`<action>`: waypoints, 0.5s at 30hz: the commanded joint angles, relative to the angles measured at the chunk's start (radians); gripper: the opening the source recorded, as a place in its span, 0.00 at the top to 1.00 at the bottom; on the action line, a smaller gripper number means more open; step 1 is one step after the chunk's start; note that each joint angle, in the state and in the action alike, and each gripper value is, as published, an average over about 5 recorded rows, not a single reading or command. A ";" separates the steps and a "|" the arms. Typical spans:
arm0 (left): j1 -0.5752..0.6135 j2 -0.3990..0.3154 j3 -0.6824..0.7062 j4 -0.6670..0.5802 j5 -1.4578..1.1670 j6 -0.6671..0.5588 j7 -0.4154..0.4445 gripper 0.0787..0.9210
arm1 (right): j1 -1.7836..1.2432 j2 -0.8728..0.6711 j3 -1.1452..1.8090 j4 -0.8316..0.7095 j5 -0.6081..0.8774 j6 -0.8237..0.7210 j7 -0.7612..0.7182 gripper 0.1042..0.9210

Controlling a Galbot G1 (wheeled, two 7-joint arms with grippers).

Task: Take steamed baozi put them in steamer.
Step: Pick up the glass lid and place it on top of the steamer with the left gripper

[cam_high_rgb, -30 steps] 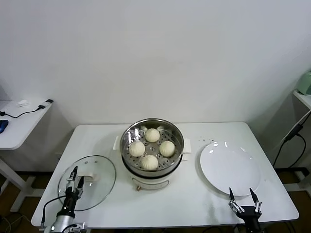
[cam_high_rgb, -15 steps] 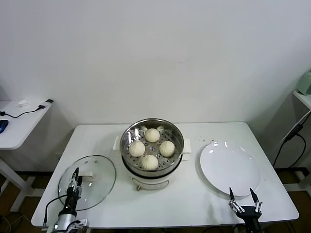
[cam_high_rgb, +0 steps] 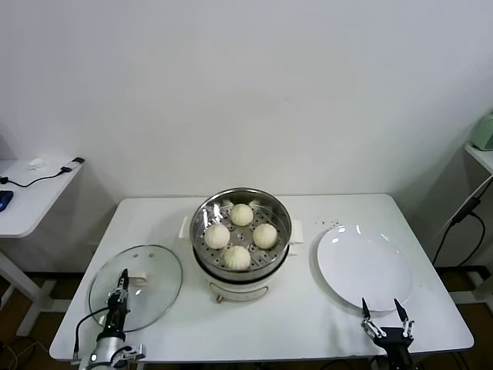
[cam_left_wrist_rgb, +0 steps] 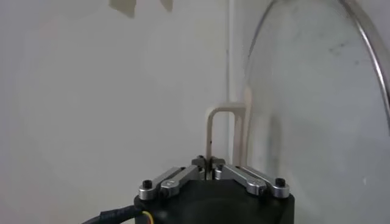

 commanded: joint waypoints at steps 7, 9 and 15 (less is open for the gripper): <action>0.103 0.103 -0.085 -0.330 -0.207 0.017 0.138 0.94 | 0.002 0.006 0.011 -0.003 -0.021 -0.005 0.014 0.12; 0.127 0.143 -0.113 -0.402 -0.258 0.047 0.190 0.94 | 0.004 0.008 0.017 -0.010 -0.051 -0.011 0.021 0.12; 0.147 0.232 -0.138 -0.626 -0.362 0.256 0.390 0.94 | 0.004 0.009 0.019 -0.007 -0.076 -0.031 0.032 0.12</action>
